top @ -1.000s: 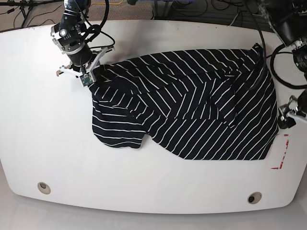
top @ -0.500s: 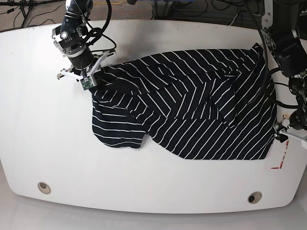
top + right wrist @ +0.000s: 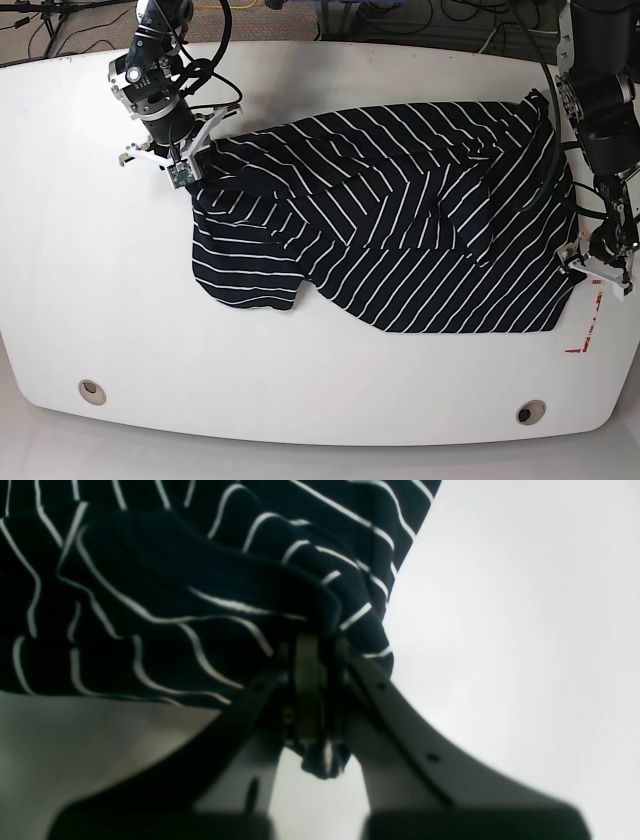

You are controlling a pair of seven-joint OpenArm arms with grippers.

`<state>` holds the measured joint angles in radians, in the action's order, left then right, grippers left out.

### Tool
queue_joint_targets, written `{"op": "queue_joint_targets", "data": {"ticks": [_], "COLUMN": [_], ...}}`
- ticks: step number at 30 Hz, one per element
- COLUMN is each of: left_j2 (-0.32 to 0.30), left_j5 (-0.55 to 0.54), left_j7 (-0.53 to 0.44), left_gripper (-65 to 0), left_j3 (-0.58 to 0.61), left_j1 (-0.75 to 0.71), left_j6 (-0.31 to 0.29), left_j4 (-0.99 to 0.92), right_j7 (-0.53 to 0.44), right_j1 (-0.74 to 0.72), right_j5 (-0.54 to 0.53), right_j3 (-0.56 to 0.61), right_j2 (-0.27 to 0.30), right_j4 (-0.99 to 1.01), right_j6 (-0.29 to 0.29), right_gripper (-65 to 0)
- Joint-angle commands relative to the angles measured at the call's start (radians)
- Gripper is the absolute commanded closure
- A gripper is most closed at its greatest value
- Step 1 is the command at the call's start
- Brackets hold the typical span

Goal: Fold the T-shirt properly
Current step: 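Slide the left gripper along the shirt edge and grasp lower fabric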

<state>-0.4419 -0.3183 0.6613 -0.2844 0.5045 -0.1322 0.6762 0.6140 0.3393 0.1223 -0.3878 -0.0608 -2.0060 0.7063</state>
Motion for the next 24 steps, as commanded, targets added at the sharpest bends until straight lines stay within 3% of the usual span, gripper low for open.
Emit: {"op": "queue_joint_targets", "data": {"ticks": [1, 5, 11, 13, 16, 17, 20, 24], "left_j2": [-0.013, 0.010, 0.030, 0.031, 0.045, 0.050, 0.055, 0.055], "left_j5": [-0.011, -0.011, -0.006, -0.006, -0.008, -0.008, -0.009, -0.009], "left_j7": [-0.035, -0.061, -0.059, -0.058, -0.058, -0.058, -0.058, -0.058], "left_gripper": [-50.7, -50.6, -50.3, -46.9, -35.7, -28.2, -13.7, -1.4], "left_j3": [-0.002, -0.002, 0.000, 0.003, 0.026, 0.035, 0.040, 0.040], "left_j1": [0.046, 0.066, 0.067, 0.067, 0.066, 0.066, 0.062, 0.059], "left_j6": [-0.005, -0.011, -0.137, -0.151, -0.151, -0.151, -0.151, -0.151], "left_j4": [-0.031, -0.089, -0.103, -0.103, -0.103, -0.103, -0.103, -0.102], "right_j7": [-0.019, -0.019, -0.019, -0.019, -0.019, -0.019, -0.019, -0.019], "right_j1": [-0.004, -0.006, -0.018, -0.018, -0.018, -0.018, -0.018, -0.019], "right_j5": [-0.017, -0.017, -0.017, -0.017, -0.017, -0.017, -0.017, -0.017], "right_j3": [-0.004, -0.001, 0.000, 0.000, 0.000, 0.000, 0.000, 0.000], "right_j2": [0.005, 0.005, 0.003, 0.003, 0.003, 0.003, 0.005, 0.005], "right_j4": [-0.014, -0.014, -0.014, -0.014, -0.014, -0.014, -0.016, -0.017], "right_j6": [-0.008, -0.008, -0.008, -0.008, -0.008, -0.008, -0.008, -0.008], "right_gripper": [0.0, 0.0, 0.0, 0.0, 0.0, 0.0, 0.0, 0.0]}}
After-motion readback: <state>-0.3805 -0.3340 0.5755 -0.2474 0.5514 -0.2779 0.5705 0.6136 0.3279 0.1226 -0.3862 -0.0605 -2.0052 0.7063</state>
